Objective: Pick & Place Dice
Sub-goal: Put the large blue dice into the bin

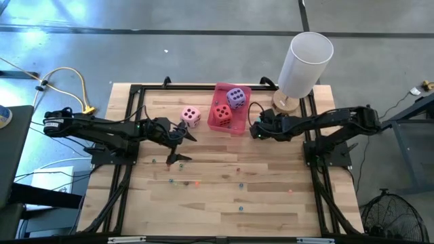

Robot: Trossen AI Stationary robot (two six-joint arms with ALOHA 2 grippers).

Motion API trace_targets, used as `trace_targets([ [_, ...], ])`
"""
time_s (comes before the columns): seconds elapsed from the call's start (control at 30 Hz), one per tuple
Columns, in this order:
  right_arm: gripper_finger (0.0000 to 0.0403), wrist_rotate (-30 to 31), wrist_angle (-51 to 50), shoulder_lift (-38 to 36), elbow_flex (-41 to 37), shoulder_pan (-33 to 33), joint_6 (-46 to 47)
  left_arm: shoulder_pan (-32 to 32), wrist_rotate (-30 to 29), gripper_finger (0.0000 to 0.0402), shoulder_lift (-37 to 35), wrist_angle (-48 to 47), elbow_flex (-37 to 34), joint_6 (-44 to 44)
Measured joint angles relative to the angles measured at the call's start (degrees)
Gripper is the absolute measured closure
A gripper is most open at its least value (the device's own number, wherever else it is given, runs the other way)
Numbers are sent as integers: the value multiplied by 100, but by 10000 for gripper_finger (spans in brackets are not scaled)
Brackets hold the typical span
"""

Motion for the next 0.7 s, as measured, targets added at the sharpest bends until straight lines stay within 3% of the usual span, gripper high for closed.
trace_targets([
  [0.23,3,162,-61,0,0,-45,-321,0,-14,2,2,1,1,0],
  [0.43,3,-466,-138,2,0,-272,-483,0,-16,2,0,2,0,0],
  [0.7,3,-662,-117,2,2,-433,-484,-2,-18,2,2,2,0,2],
])
